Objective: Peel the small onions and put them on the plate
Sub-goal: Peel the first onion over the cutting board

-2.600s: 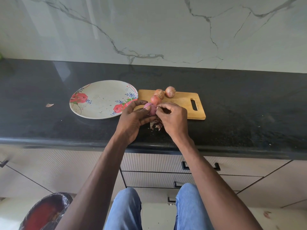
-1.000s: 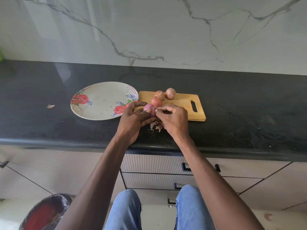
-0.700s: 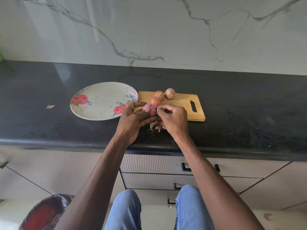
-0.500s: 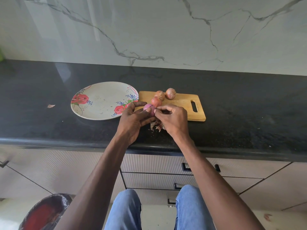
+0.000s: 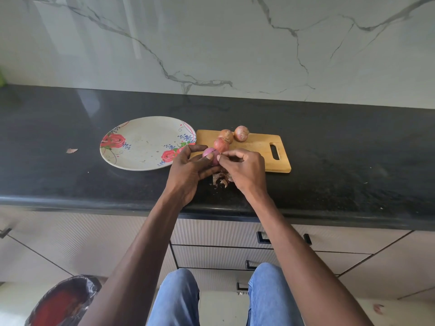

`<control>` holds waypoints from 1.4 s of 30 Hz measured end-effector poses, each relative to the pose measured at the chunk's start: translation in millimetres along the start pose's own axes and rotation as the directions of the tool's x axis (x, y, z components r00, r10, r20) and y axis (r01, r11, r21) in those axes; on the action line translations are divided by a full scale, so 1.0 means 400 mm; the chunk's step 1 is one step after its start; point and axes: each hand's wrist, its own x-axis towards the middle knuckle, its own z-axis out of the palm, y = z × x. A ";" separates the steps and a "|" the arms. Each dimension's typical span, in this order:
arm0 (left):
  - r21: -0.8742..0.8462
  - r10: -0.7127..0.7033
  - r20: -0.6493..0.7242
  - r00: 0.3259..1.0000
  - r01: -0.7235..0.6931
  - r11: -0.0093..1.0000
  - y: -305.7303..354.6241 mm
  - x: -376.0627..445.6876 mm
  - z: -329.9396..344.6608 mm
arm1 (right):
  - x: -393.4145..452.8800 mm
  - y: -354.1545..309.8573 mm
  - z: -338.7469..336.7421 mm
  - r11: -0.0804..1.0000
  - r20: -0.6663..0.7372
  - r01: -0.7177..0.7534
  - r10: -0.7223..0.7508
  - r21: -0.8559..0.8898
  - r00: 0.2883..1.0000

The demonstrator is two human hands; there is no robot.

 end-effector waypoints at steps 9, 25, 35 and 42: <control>0.016 -0.016 -0.004 1.000 0.016 1.000 0.000 0.001 -0.001 | 0.001 0.003 0.004 1.000 -0.015 0.007 -0.007 -0.005 1.000; 0.016 -0.023 0.000 1.000 0.023 1.000 0.002 0.001 -0.001 | 0.006 0.014 0.005 0.997 -0.003 -0.030 0.030 0.066 1.000; -0.007 -0.031 0.010 0.999 0.031 0.999 0.004 0.002 0.003 | 0.008 0.019 -0.006 0.991 -0.037 0.097 -0.094 0.089 0.995; -0.009 -0.022 0.034 0.999 0.022 1.000 0.002 0.001 0.003 | 0.015 0.031 0.000 0.994 -0.005 0.107 -0.107 0.034 0.994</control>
